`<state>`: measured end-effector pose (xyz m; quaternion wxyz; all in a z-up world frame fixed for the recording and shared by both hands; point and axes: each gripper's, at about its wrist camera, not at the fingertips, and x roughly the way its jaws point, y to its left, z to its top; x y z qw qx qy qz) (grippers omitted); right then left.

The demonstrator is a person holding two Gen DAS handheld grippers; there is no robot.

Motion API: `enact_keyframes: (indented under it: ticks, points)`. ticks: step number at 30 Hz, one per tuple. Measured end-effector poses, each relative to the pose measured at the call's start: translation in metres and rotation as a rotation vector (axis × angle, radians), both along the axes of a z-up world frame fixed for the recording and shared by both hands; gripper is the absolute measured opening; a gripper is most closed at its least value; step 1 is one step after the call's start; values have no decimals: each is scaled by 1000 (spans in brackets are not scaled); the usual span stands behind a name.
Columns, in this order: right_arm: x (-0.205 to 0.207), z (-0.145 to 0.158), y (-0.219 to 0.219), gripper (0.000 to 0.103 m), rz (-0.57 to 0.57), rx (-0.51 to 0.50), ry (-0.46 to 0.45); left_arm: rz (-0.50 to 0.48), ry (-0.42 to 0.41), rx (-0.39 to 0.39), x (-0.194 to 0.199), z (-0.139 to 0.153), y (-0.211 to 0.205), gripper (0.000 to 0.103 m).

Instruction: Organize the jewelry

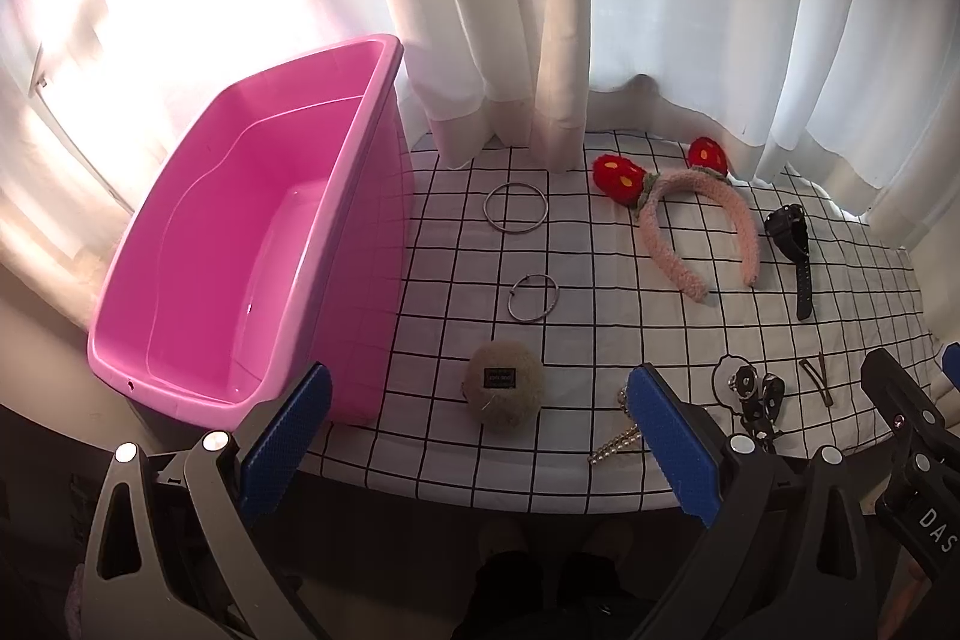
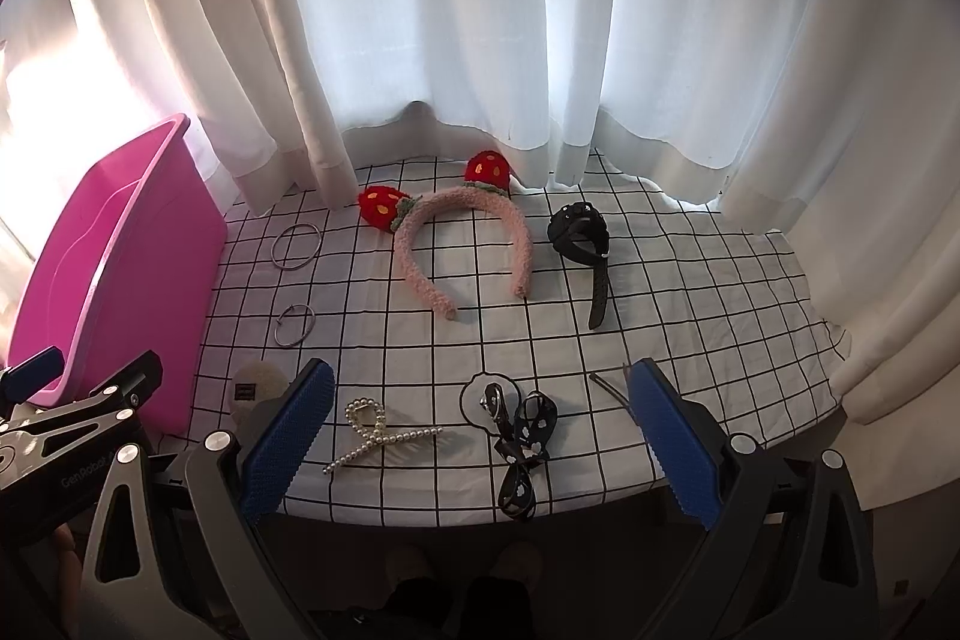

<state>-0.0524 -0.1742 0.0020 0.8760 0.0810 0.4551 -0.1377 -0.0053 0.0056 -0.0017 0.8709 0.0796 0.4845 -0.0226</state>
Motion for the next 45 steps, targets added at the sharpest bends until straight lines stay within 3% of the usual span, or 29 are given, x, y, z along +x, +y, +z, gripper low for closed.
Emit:
enact_keyframes:
  ticks: [17,28,45]
  points:
    - [-1,0,-1,94,0,-1,2,0,7,2,5,-1,-5,97]
    - [-14,-12,-25,94,-25,-6,27,-17,41,-11,-1,-14,-24,97]
    - [-40,-104,-124,94,-44,4,149,-149,159,-78,-19,-100,-111,97]
